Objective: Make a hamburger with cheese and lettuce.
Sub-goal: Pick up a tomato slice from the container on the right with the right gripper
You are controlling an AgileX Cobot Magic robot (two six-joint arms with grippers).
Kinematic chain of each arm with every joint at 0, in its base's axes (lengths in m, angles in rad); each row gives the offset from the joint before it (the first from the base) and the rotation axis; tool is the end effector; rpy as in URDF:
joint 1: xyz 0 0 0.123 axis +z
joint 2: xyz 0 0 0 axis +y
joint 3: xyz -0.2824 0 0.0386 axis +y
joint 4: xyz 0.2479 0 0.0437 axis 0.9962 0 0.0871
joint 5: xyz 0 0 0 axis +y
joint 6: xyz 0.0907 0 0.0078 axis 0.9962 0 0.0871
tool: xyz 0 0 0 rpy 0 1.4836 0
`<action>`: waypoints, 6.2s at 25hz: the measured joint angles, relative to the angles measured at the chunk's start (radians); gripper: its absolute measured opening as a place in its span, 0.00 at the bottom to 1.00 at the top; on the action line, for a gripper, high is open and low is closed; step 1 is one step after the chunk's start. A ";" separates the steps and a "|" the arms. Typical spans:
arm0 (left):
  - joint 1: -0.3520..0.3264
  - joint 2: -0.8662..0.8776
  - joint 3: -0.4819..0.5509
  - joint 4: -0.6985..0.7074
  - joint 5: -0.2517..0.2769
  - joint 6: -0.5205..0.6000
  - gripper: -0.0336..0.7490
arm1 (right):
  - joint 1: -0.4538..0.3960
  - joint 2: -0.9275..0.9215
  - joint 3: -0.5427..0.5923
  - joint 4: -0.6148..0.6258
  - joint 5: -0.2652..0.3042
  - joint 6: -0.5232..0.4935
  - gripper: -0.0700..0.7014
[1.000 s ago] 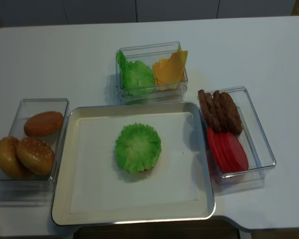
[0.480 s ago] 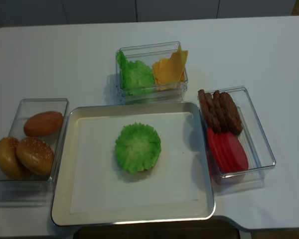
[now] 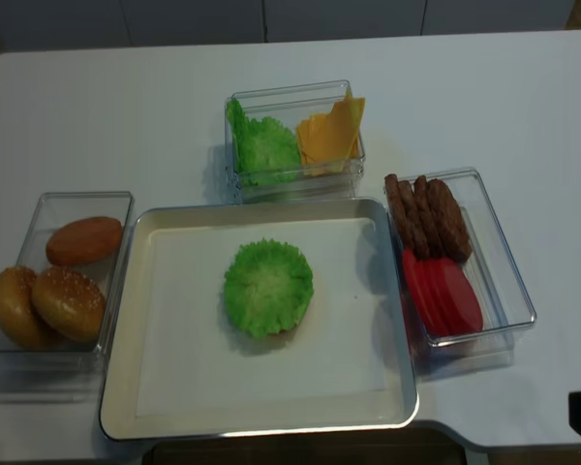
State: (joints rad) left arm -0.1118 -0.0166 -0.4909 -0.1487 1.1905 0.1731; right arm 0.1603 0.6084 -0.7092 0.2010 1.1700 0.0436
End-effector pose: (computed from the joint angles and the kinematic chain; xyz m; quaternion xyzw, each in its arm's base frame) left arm -0.0141 -0.0110 0.2652 0.1330 0.8710 -0.0595 0.4692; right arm 0.0790 0.0297 0.3104 -0.0449 0.9511 0.1286 0.2770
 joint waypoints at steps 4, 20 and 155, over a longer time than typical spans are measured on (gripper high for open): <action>0.000 0.000 0.000 -0.011 -0.002 0.000 0.56 | 0.000 0.141 -0.054 0.002 0.002 0.017 0.72; 0.000 0.000 0.000 -0.013 -0.002 0.000 0.56 | 0.000 0.488 -0.226 0.023 0.018 0.123 0.71; 0.000 0.000 0.000 -0.011 -0.002 0.000 0.39 | 0.407 1.122 -0.651 -0.201 0.053 0.388 0.21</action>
State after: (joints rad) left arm -0.1118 -0.0166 -0.4909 -0.1601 1.1886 0.1731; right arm 0.5677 1.7304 -1.3602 0.0000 1.2227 0.4312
